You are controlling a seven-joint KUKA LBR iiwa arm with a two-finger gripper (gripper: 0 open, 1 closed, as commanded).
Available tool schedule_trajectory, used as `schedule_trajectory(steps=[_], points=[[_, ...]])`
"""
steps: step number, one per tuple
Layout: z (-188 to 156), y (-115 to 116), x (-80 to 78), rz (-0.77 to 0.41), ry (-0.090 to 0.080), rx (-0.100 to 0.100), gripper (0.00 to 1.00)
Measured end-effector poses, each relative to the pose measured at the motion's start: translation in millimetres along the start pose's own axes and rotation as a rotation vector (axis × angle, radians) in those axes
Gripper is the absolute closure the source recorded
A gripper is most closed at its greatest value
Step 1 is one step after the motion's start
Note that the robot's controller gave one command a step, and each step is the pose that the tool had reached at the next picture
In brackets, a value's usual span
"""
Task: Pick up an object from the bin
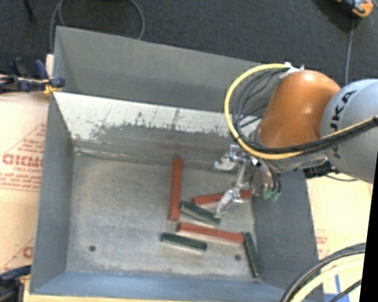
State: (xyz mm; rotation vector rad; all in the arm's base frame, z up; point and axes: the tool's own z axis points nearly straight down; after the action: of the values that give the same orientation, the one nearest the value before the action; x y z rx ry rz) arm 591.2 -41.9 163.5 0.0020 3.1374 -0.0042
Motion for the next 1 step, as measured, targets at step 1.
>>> schedule_trajectory(steps=[1], points=[[0.0,0.0,0.0,0.0,0.0,0.0,0.0]])
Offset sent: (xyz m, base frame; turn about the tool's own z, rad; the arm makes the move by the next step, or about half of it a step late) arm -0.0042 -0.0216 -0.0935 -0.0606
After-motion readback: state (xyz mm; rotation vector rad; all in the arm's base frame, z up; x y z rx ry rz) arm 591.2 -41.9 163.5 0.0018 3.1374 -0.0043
